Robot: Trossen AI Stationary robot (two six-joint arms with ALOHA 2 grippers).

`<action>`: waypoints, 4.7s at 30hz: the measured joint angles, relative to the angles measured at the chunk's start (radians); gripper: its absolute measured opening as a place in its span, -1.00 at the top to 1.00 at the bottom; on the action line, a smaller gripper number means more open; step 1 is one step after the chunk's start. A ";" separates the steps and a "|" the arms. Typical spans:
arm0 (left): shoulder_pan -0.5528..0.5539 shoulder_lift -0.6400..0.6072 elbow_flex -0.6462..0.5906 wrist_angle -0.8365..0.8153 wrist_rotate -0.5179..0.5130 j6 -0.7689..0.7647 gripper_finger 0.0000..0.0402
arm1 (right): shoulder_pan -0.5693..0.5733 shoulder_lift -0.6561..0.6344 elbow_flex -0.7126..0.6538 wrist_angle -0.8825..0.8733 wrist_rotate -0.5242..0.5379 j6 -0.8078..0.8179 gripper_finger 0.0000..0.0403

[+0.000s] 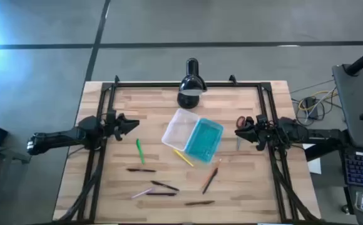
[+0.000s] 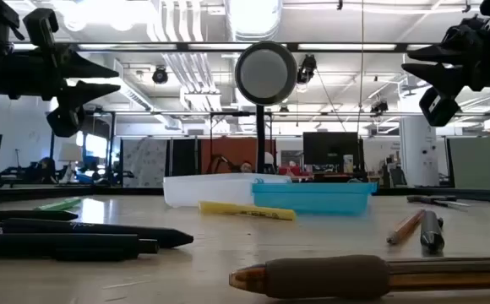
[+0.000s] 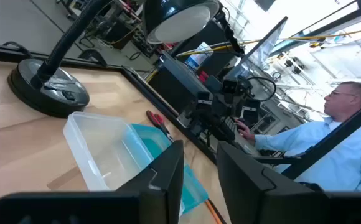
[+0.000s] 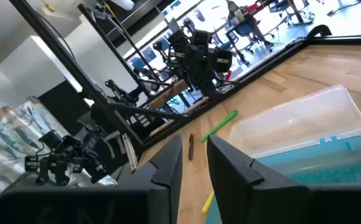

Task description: Pick & place school supplies into a supply box

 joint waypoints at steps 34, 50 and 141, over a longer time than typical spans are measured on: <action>0.000 0.000 0.000 0.000 0.000 0.000 0.60 | 0.000 0.000 0.000 0.000 0.000 0.000 0.66; 0.000 0.000 0.000 0.000 0.000 0.000 0.60 | 0.000 0.000 0.000 0.000 0.000 0.000 0.66; 0.000 0.000 0.000 0.000 0.000 0.000 0.60 | -0.395 1.360 0.517 -0.729 0.397 0.730 0.02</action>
